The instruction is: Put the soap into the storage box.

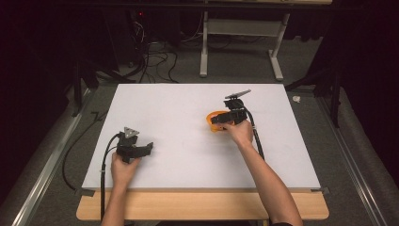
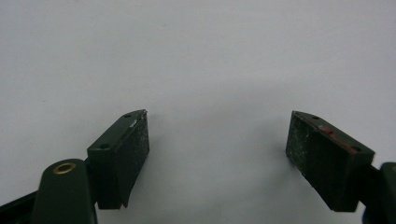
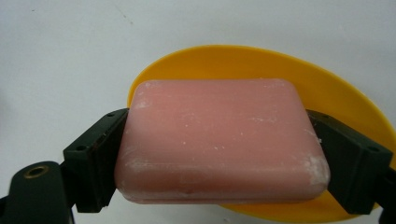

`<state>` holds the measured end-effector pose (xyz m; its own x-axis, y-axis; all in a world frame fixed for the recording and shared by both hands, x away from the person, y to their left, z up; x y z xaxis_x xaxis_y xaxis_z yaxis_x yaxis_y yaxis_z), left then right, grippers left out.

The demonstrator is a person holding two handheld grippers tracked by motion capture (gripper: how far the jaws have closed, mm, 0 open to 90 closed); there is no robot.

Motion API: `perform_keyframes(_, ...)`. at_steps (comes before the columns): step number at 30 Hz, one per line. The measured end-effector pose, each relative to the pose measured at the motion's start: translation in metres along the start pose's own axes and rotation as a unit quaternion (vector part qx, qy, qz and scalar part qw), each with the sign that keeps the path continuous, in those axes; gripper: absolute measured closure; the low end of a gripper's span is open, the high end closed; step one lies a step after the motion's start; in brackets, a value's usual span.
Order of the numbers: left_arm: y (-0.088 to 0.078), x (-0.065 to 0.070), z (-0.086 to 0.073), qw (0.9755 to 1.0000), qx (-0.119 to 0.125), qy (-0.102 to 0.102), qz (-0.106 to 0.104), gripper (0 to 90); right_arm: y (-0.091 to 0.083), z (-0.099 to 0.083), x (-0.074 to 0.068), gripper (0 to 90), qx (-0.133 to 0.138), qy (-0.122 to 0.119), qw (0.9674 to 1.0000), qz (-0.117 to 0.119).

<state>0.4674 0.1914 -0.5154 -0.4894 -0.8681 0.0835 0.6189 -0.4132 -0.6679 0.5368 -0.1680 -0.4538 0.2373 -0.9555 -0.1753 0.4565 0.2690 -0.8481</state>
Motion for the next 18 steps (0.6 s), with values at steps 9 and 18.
perform_keyframes(9, 0.0000, 0.0001, 0.0000, 1.0000, 0.000, 0.001, 0.000, 21.8, 0.0023, -0.0004, 0.0013, 13.3, 0.001, 0.009, 1.0000, -0.002)
perform_keyframes(18, 0.0001, 0.0001, 0.0000, 1.0000, 0.001, 0.000, 0.000, 21.8, 0.0042, -0.0006, 0.0025, 13.2, 0.002, 0.008, 0.9999, -0.010)
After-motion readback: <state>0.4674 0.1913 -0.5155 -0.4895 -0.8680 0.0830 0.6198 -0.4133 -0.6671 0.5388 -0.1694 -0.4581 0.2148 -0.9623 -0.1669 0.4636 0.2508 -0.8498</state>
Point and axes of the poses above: each handheld gripper's, and its own axes: y roughly forward along the jaws, z roughly out of its top, x roughly to its right, the point moved 4 cm from there along y, roughly forward along the jaws, and after that the axes turned 6 degrees about -z, right-handed, at the moved point
